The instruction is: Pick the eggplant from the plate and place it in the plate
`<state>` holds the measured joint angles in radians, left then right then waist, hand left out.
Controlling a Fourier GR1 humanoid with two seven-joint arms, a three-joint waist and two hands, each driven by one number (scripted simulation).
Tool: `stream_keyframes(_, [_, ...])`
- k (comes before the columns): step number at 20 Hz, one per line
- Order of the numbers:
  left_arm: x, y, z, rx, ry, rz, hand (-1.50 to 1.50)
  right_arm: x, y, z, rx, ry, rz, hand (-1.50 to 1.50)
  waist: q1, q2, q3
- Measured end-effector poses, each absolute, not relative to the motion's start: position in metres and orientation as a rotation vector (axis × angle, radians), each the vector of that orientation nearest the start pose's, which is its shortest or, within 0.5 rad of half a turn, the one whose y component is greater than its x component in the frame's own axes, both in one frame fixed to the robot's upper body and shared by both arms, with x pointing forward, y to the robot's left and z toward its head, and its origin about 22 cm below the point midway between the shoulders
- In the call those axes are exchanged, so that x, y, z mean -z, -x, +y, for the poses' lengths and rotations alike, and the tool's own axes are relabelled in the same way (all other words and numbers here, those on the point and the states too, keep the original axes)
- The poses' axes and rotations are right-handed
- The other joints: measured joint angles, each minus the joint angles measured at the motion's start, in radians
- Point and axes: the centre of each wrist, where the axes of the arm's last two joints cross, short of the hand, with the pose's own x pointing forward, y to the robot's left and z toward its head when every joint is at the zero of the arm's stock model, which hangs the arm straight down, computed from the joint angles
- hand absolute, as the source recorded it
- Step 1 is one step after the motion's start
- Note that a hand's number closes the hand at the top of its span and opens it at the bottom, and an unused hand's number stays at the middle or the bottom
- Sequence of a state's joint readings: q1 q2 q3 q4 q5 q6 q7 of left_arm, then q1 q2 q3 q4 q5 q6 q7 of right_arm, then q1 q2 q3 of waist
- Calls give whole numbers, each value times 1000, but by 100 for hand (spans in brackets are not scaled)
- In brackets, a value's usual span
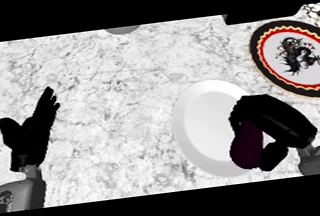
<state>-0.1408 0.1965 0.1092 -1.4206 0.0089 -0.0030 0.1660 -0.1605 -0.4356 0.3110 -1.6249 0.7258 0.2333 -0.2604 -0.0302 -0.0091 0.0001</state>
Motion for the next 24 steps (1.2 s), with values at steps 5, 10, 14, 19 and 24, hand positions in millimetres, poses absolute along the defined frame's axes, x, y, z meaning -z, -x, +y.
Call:
stream_keyframes(5, [-18,-278,295,55,-202,-1394,0,-93,-256,-267,-1203,622,-1889,150,-4,1,0])
stream_keyframes(10, [-21,-280,294,65,-187,-1394,0,-113,-251,-303,-969,754,-1917,150,12,5,0])
stream_keyframes(14, [-18,-283,289,71,-183,-1400,0,-122,-261,-331,-833,771,-1872,150,23,8,0])
stream_keyframes(19, [-23,-283,286,82,-173,-1403,0,-120,-291,-369,-727,799,-1823,150,35,11,0])
stream_keyframes(24, [-18,-283,286,86,-168,-1407,0,-113,-320,-406,-685,842,-1773,150,43,13,1])
